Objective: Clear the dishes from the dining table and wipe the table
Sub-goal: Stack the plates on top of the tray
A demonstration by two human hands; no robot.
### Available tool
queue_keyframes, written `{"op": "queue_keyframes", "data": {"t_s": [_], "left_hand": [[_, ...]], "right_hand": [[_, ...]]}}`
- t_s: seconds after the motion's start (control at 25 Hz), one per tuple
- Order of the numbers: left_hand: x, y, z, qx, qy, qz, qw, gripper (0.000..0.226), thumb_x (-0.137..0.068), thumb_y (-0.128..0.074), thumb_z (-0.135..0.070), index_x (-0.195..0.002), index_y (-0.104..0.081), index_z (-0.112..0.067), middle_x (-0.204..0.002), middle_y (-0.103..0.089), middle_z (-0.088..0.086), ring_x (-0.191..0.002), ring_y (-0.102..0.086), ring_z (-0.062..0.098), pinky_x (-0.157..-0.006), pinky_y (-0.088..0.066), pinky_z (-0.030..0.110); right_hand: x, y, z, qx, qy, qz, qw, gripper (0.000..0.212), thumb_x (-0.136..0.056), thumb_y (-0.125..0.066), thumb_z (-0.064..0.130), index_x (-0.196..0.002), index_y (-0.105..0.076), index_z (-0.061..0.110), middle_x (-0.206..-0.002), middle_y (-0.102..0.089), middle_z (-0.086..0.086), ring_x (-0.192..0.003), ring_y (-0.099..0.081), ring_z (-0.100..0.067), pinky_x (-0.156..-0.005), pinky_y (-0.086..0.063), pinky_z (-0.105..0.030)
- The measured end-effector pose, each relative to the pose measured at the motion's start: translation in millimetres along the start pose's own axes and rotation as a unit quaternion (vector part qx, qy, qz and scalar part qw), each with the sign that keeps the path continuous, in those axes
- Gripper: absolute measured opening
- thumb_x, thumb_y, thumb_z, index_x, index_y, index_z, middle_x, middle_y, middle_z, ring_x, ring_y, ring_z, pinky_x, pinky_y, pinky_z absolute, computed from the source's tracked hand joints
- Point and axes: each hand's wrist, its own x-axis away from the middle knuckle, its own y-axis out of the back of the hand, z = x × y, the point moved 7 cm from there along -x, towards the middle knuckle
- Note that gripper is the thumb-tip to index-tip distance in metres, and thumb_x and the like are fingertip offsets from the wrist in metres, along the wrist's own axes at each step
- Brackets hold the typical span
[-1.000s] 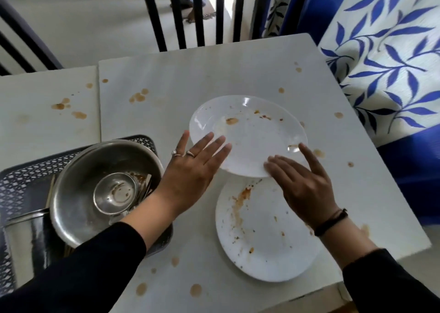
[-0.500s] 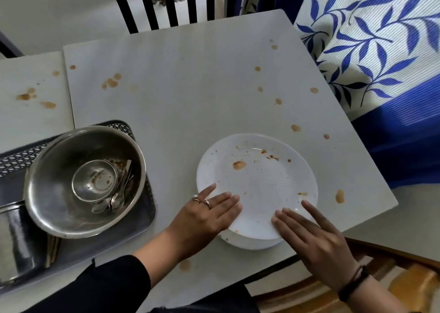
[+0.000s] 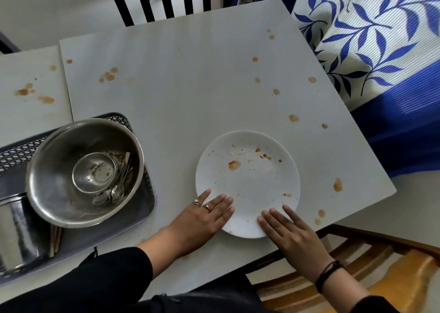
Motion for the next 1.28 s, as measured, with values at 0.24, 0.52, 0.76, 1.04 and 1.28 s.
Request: {"op": "queue_keyframes", "data": {"t_s": [0.24,0.52,0.76,1.04,1.28], "left_hand": [[2,-9,-5,-0.001,0.007,0.019,1.000,0.050,-0.089,-0.028,-0.010,-0.132,-0.055,-0.012,-0.136,-0.054,0.009,-0.123,-0.054,0.024,-0.097,-0.048,0.045],[5,-14,-6,-0.009,-0.005,0.010,1.000,0.048,-0.090,-0.030,-0.012,-0.132,-0.055,-0.013,-0.136,-0.055,0.009,-0.123,-0.054,0.025,-0.098,-0.046,0.047],[-16,-3,4,-0.054,-0.040,-0.040,0.997,0.037,-0.096,-0.039,-0.017,-0.128,-0.060,-0.019,-0.130,-0.060,0.009,-0.118,-0.058,0.030,-0.091,-0.048,0.056],[-6,79,30,0.019,0.002,-0.115,0.993,0.028,-0.094,-0.051,-0.017,-0.116,-0.069,-0.020,-0.124,-0.065,0.004,-0.110,-0.064,0.025,-0.089,-0.050,0.051],[64,158,56,-0.009,0.112,-0.182,0.977,0.030,-0.094,-0.051,-0.011,-0.119,-0.067,-0.015,-0.129,-0.061,0.005,-0.120,-0.056,0.030,-0.099,-0.041,0.056]], "right_hand": [[2,-8,2,0.000,0.010,-0.001,1.000,0.050,-0.092,-0.026,0.006,-0.133,-0.055,0.010,-0.133,-0.058,-0.009,-0.122,-0.056,-0.025,-0.112,-0.017,-0.046],[6,-20,8,0.008,0.022,0.017,1.000,0.051,-0.089,-0.042,0.008,-0.139,-0.048,0.013,-0.139,-0.052,-0.009,-0.128,-0.050,-0.026,-0.115,-0.012,-0.047],[-17,-18,8,0.008,-0.019,-0.019,1.000,0.044,-0.099,-0.029,0.011,-0.139,-0.048,0.010,-0.141,-0.050,-0.011,-0.130,-0.048,-0.028,-0.113,-0.020,-0.050],[-47,52,-7,-0.041,-0.036,-0.164,0.985,0.032,-0.100,-0.044,0.008,-0.129,-0.058,0.008,-0.134,-0.056,-0.012,-0.123,-0.054,-0.026,-0.109,-0.035,-0.049],[-106,128,28,-0.056,0.073,-0.285,0.954,0.034,-0.098,-0.049,0.009,-0.130,-0.059,0.010,-0.139,-0.053,-0.009,-0.131,-0.047,-0.026,-0.107,-0.039,-0.049]]}}
